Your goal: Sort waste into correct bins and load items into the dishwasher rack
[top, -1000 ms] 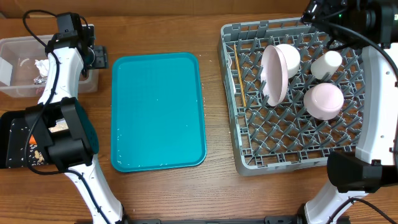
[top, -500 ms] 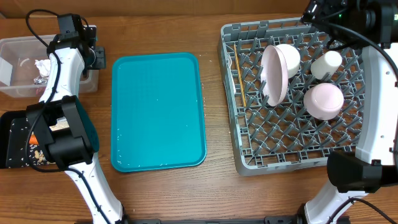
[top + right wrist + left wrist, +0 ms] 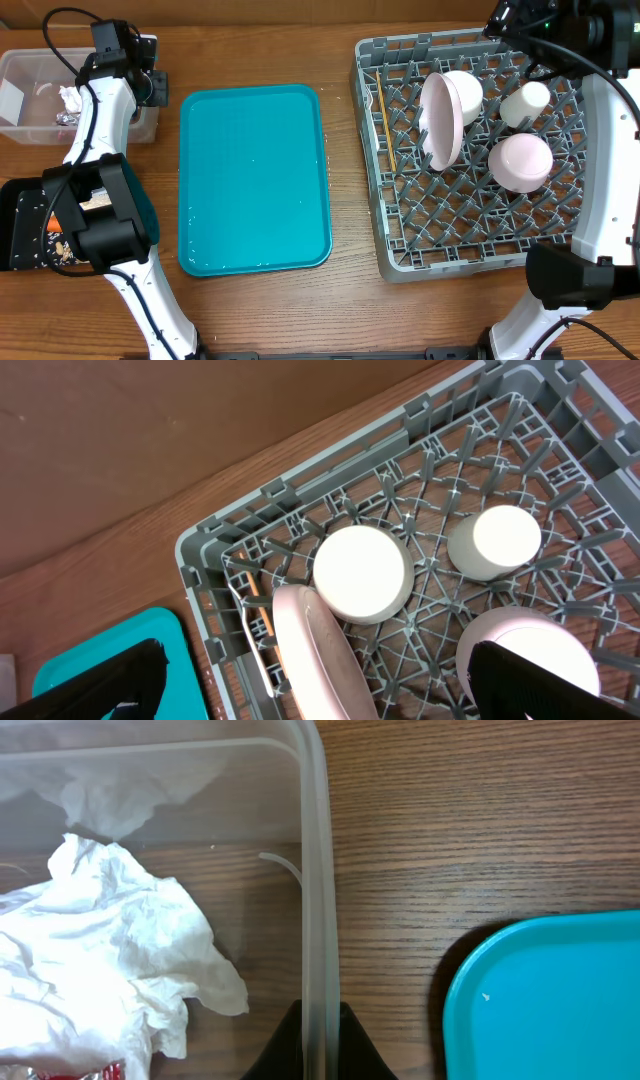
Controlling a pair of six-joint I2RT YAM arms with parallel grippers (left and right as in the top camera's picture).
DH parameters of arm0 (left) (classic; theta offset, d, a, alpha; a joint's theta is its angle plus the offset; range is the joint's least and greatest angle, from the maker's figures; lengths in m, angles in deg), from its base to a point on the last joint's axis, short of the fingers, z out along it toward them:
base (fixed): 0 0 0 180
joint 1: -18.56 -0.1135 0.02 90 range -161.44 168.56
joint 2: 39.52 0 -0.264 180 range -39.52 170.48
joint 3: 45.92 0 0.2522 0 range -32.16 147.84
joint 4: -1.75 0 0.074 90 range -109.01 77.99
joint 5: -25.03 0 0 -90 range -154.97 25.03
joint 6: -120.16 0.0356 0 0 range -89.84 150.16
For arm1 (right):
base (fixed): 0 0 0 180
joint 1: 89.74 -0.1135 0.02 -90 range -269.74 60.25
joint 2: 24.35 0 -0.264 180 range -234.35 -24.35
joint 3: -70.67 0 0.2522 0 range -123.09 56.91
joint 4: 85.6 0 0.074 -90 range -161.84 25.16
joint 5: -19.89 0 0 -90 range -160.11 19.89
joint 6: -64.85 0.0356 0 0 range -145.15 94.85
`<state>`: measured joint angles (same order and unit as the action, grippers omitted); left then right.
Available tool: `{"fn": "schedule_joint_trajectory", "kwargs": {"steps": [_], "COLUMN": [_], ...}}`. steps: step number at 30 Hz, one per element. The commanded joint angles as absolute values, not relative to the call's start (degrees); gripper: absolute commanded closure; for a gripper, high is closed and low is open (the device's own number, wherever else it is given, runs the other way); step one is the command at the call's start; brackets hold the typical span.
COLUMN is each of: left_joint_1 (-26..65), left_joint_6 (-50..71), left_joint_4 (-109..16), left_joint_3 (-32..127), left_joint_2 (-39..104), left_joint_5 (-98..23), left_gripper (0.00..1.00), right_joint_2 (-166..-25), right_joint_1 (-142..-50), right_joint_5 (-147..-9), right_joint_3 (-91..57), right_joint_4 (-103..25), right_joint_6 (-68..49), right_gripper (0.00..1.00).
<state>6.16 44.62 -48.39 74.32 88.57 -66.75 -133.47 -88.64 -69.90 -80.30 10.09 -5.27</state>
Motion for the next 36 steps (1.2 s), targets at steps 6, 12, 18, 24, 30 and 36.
{"fn": "schedule_joint_trajectory", "kwargs": {"steps": [6, 12, 18, 24, 30, 36], "left_joint_1": [5.7, 5.7, 5.9, 6.3, 6.4, 6.4], "left_joint_6": [47.3, 42.8, 38.9, 32.5, 26.3, 24.2], "left_joint_4": [-47.0, -46.0, -46.3, -47.0, -49.6, -57.1], "left_joint_3": [74.5, 74.6, 75.7, 78.9, 81.2, 81.3], "left_joint_2": [89.4, 89.3, 88.3, 84.1, 76.8, 67.3], "left_joint_5": [-66.4, -70.8, -71.6, -71.6, -71.3, -69.1], "left_gripper": [0.88, 0.62, 0.51, 0.14, 0.0, 0.0], "right_joint_2": [-132.1, -132.1, -132.1, -132.1, -132.1, -132.1], "right_joint_1": [-88.5, -88.5, -88.5, -88.5, -88.5, -88.5], "right_joint_5": [-69.8, -69.7, -69.8, -69.8, -69.8, -69.8], "right_joint_3": [-81.0, -81.0, -81.0, -81.0, -81.0, -81.0], "right_joint_4": [9.9, 9.9, 9.9, 9.9, 9.9, 9.9], "right_joint_6": [-5.0, -5.0, -5.0, -5.0, -5.0, -5.0], "right_gripper": [0.0, 0.0, 0.0, 0.0, 0.0, 0.0]}}
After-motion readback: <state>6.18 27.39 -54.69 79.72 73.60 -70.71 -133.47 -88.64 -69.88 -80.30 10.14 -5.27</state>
